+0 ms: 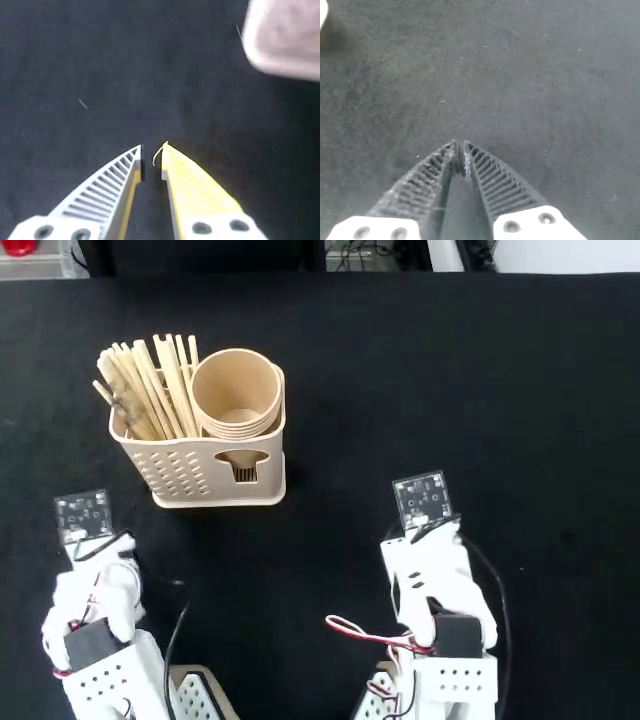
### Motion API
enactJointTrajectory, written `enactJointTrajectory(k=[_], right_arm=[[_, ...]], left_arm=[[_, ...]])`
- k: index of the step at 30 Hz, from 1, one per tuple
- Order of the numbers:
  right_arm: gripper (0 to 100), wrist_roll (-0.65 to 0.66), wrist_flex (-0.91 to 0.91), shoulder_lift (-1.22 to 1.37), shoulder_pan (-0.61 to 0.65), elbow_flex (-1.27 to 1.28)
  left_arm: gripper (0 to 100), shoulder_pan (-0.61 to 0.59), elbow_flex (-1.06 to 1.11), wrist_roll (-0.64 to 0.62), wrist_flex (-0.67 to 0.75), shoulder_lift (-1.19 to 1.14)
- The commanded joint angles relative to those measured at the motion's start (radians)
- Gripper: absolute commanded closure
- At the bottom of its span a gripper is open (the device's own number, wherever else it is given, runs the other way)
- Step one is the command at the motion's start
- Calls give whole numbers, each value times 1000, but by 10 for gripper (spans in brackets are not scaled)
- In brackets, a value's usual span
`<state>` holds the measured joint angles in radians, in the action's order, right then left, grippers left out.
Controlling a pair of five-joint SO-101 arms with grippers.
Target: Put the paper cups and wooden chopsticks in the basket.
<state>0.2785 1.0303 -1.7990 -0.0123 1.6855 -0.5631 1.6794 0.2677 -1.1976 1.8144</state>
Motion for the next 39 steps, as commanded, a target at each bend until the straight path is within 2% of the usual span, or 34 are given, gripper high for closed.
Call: enactJointTrajectory(k=[1, 8, 13, 16, 17, 39], right_arm=[[981, 8, 15, -67, 48, -1], [981, 9, 143, -73, 167, -1], [984, 9, 155, -65, 216, -1], [986, 3, 164, -65, 244, -1], [986, 3, 172, -65, 250, -1], [985, 9, 175, -73, 252, -1]], left_arm=[[920, 19, 19, 9, -75, 3], [920, 21, 19, 12, -78, 3], [922, 22, 19, 8, -78, 3], [978, 27, 19, 6, -78, 3], [964, 27, 19, 6, -78, 3], [969, 28, 19, 11, -78, 3]])
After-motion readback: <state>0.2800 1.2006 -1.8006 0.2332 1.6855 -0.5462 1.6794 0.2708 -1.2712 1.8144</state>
